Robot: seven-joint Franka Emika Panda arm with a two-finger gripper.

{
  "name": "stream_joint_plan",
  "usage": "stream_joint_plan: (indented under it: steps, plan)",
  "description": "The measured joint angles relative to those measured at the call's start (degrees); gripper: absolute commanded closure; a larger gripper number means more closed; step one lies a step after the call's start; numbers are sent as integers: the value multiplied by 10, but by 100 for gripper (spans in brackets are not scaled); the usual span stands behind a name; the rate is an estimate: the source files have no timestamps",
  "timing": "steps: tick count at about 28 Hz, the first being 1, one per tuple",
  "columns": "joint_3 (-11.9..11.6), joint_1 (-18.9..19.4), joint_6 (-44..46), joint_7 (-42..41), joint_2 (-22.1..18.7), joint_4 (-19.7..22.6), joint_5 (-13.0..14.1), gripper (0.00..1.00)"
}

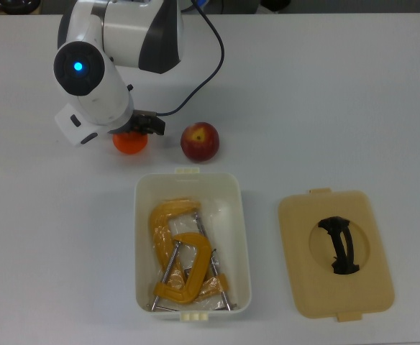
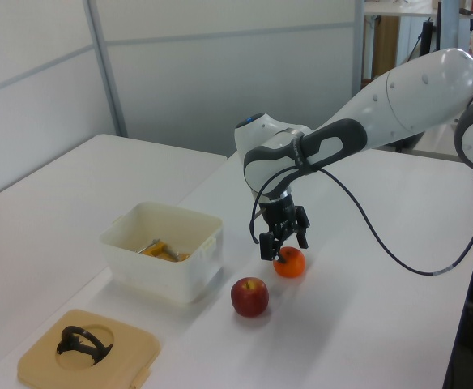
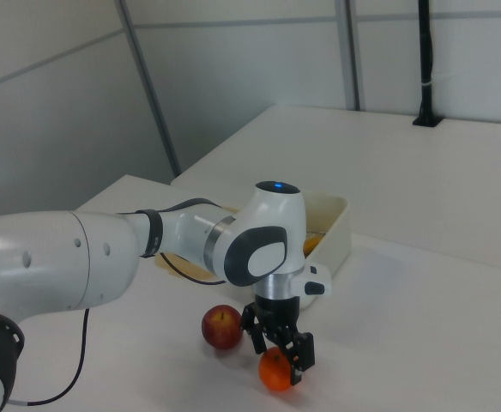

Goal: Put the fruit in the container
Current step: 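Close the gripper around the orange tangerine, then lift the tangerine and carry it over the white container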

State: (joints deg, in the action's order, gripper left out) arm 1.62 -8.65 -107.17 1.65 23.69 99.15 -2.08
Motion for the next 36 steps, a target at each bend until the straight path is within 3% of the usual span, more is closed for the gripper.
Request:
stream_joint_plan:
  steps: [4, 12, 13, 16, 19, 26, 32, 36]
  plan:
    - [1, 0, -2, 1, 1, 0, 0, 6]
    - [2, 2, -19, 8, 12, 0, 0, 7]
    - [2, 2, -20, 9, 13, 0, 0, 10]
    - [2, 2, -20, 10, 15, 0, 0, 39]
    - [2, 2, -20, 10, 15, 0, 0, 57]
    - [2, -1, -15, 10, 0, -17, 0, 57]
    - [7, 7, 11, 10, -26, -79, -1, 57]
    - [14, 26, 12, 25, -36, -113, -18, 57]
